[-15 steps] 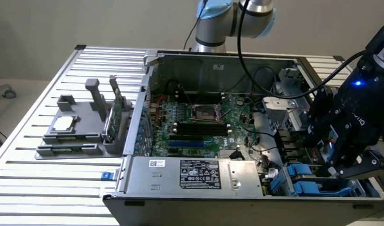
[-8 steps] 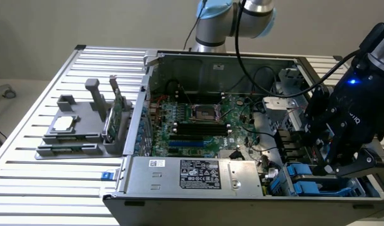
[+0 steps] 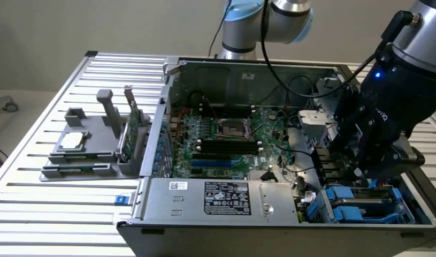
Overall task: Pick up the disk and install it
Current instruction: 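Insert the second disk wire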
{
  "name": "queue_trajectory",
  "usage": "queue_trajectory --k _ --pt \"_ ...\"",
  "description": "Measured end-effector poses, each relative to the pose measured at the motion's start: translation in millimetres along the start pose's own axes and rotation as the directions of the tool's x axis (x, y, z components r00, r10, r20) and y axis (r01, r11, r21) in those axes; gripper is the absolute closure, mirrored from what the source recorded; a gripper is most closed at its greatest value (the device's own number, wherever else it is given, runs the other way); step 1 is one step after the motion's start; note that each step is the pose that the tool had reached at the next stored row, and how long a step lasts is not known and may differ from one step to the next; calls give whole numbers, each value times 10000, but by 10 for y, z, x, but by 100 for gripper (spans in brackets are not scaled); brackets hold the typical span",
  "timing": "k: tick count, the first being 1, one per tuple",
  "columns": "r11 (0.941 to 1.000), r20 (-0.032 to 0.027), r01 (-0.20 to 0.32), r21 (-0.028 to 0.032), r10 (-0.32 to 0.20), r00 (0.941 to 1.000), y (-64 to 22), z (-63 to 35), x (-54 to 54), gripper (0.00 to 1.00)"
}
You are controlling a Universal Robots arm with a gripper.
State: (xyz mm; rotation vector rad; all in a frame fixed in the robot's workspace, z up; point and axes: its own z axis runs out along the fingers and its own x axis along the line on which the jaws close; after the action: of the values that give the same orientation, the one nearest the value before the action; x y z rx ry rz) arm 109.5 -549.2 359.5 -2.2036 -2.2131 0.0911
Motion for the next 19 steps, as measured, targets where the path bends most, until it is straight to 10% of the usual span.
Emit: queue_trajectory --k 9,19 --pt "10000 130 -9 -72 10 9999 27 -33 201 55" --pt "9996 639 -58 -265 75 9979 32 -160 235 67"
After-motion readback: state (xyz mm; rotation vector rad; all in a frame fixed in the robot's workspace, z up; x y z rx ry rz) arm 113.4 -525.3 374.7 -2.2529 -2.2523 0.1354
